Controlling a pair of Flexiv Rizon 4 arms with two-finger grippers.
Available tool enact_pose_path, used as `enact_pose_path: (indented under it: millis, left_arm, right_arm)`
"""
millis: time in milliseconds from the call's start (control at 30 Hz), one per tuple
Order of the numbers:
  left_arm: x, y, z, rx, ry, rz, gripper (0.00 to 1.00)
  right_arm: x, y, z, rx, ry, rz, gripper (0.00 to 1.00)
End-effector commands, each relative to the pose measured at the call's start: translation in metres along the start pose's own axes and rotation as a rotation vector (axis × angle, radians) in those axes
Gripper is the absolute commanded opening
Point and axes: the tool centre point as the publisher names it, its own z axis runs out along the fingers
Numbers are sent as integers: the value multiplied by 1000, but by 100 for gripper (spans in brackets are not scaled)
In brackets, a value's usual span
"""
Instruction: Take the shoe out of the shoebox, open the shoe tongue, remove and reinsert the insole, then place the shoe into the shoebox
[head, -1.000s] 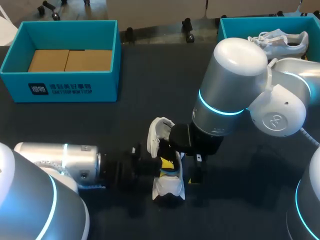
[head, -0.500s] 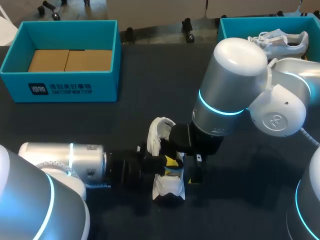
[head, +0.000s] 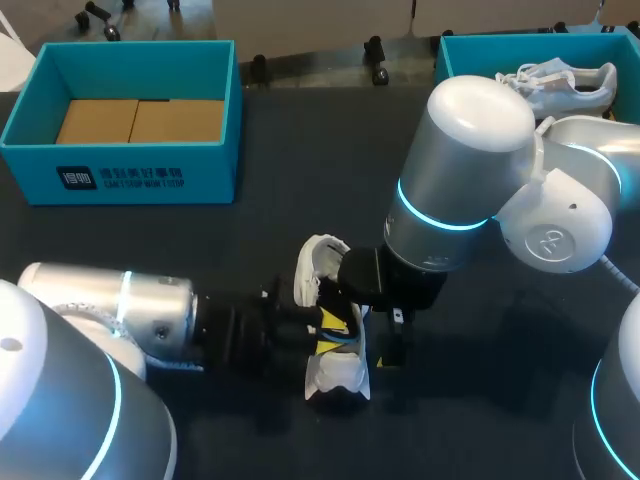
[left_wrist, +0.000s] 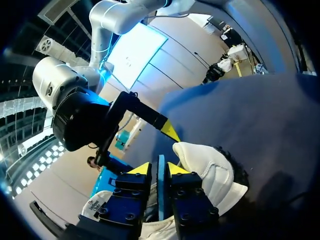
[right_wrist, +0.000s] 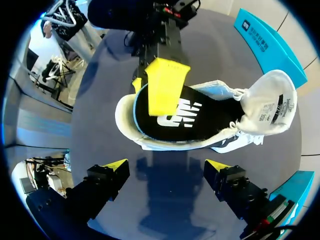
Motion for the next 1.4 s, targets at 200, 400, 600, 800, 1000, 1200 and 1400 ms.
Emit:
enact_pose_path:
  millis: [200,400,600,800,1000,1200,1400]
  left_arm:
    - [0,-5,-8,-38,56,-7,25]
    - [4,6,0,-76,78,-15,0]
    - [6,16,12,-108,99,-20,0]
    - [7,16,15,-112,115,-36,0]
    - [6,5,1,-89,149,-63,28]
    - [2,-3,-17,-89,142,-51,32]
    - [2,-3,-24,-99,155,-46,31]
  right_arm:
    - [0,0,2,1,-2,0,100]
    - [0,0,2,1,-2,0,100]
    - [0,0,2,1,-2,0,100]
    - [0,0,2,1,-2,0,100]
    - [0,0,2,1,-2,0,100]
    - [0,0,2,1,-2,0,100]
    - [0,0,2,1,-2,0,100]
